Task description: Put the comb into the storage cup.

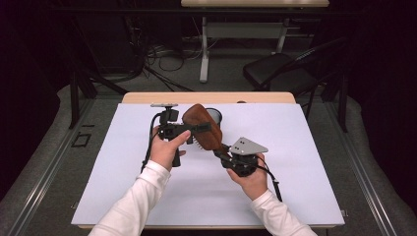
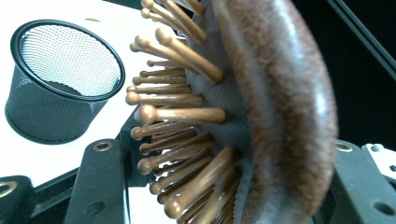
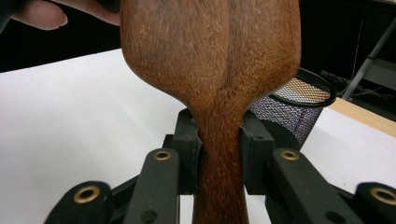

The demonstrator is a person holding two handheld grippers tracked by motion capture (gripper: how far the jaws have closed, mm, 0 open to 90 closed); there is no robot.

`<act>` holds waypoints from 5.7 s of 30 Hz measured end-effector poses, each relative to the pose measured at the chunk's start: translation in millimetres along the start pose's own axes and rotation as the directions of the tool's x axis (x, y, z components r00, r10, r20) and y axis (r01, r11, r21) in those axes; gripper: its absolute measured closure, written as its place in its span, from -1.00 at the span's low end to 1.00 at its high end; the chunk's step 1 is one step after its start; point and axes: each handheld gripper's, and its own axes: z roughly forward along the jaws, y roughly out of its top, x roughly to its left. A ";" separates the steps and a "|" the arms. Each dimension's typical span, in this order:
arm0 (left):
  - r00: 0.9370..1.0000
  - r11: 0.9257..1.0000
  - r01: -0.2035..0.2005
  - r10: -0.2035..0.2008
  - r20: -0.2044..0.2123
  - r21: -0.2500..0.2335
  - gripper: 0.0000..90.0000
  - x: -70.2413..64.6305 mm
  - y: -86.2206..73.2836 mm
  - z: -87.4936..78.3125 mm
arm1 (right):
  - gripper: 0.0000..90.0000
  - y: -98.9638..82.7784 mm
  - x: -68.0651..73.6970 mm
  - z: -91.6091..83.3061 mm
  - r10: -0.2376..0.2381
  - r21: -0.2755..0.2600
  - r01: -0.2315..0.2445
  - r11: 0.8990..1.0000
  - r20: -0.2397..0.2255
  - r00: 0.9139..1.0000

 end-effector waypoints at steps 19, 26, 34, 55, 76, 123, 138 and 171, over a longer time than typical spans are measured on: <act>0.993 0.992 0.116 -0.117 0.031 0.041 0.04 5.1 3.0 -1.2 | 0.59 0.5 0.5 -0.7 0.008 -0.007 -0.008 1.000 -0.004 1.000; 0.989 0.989 0.141 -0.143 0.027 0.050 0.05 5.6 3.7 -0.9 | 0.59 0.6 -0.5 -0.3 0.019 -0.003 -0.019 1.000 -0.012 1.000; 0.983 0.981 0.181 -0.182 0.011 0.062 0.06 5.0 5.0 -0.1 | 0.59 0.1 -1.7 0.5 0.025 0.003 -0.025 1.000 -0.020 0.999; 0.981 0.978 0.194 -0.193 -0.023 0.081 0.08 1.1 10.4 4.9 | 0.57 -0.4 -5.0 1.1 0.053 0.011 -0.053 0.999 -0.017 0.998; 0.974 0.971 0.228 -0.227 -0.029 0.069 0.07 1.2 18.4 7.1 | 0.13 2.0 -12.7 -1.8 0.103 0.013 -0.103 0.995 0.013 0.995; 0.969 0.973 0.227 -0.229 -0.095 -0.030 0.07 19.2 36.0 4.1 | -0.91 14.6 -18.3 -3.2 0.127 0.075 -0.129 0.989 0.025 0.992; 0.972 0.979 0.200 -0.204 -0.116 -0.038 0.07 18.8 44.4 4.2 | -1.00 14.2 -17.6 -2.0 0.133 0.099 -0.134 0.986 0.018 0.991; 0.965 0.982 0.155 -0.173 -0.196 -0.105 0.06 17.3 64.9 7.0 | -1.00 14.3 -24.9 -6.3 0.145 0.091 -0.148 0.985 0.031 0.989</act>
